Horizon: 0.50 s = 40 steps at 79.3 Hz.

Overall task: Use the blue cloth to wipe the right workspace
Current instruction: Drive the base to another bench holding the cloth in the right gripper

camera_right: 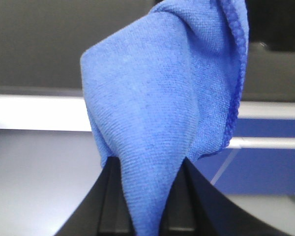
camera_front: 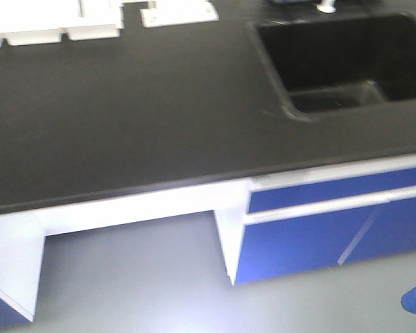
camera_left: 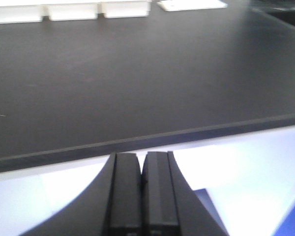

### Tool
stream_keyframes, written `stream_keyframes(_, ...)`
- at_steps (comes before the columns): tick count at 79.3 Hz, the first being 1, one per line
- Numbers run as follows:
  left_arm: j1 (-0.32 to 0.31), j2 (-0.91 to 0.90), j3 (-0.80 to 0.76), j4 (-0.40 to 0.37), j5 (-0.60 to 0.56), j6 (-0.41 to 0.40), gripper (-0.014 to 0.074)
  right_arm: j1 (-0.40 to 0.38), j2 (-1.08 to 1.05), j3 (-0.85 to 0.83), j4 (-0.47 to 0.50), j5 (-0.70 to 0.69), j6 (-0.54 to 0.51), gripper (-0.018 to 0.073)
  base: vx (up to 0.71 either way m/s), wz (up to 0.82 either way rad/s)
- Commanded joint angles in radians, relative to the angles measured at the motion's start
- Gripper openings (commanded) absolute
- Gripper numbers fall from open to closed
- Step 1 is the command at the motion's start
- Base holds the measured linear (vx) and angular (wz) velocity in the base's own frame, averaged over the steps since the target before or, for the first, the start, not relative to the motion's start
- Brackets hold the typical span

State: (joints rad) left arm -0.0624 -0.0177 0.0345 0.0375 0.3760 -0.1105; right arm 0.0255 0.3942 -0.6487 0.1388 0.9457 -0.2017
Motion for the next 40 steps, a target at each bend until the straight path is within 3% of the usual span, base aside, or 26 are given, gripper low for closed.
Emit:
stream_keyframes(1,-0.007,-0.01,-0.025,-0.001,-0.085,-0.001,-0.0006,0.001,0.009,-0.027,0.002,-0.069,0.002,-0.0003,-0.28,-0.41)
stream_keyframes(40,-0.007,-0.01,-0.025,-0.001,-0.085,-0.001,-0.0006,0.001,0.009,-0.027,0.002,-0.068,0.002,-0.0003,-0.28,-0.49)
